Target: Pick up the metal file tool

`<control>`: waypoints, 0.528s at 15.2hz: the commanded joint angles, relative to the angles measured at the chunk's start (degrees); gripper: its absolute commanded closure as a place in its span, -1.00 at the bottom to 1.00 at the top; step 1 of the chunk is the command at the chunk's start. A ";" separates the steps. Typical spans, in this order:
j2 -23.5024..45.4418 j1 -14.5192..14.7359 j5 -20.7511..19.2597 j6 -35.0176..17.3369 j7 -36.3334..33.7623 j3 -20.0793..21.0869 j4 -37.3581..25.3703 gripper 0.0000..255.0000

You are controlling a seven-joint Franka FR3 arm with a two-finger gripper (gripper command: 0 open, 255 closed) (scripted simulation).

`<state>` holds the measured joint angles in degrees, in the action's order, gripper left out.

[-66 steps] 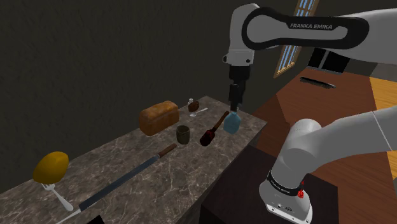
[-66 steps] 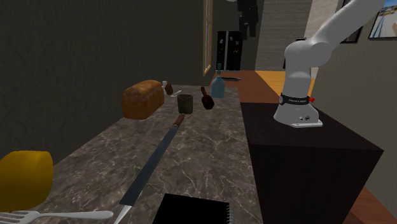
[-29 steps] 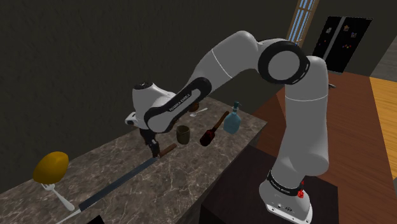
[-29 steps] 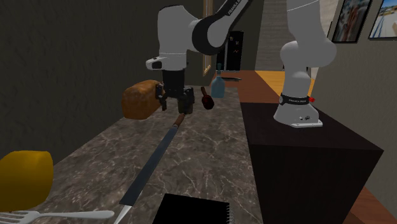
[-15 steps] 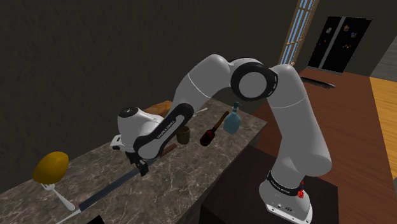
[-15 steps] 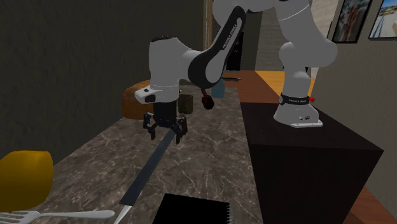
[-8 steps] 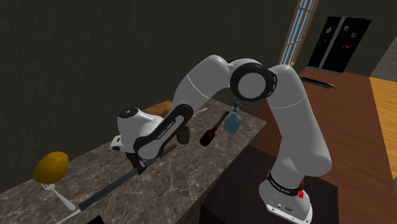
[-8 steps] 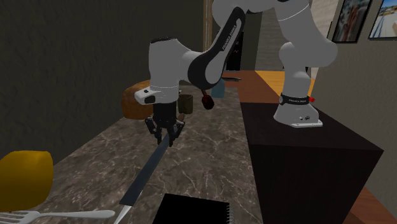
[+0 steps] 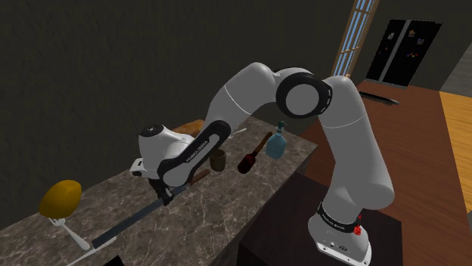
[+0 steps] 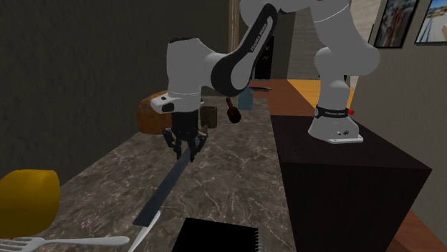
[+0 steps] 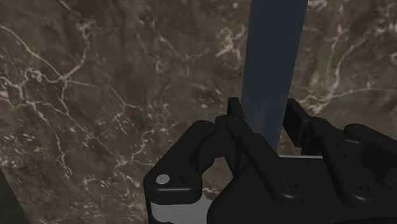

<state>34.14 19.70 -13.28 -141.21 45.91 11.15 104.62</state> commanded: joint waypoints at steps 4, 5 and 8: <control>-2.57 -0.43 0.78 2.40 0.59 0.61 0.13 1.00; -3.09 -0.52 0.95 2.94 0.72 0.73 0.10 1.00; -4.61 -0.76 1.47 4.59 1.10 1.08 -0.05 1.00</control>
<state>29.97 18.97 -11.96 -137.14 46.95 12.12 104.64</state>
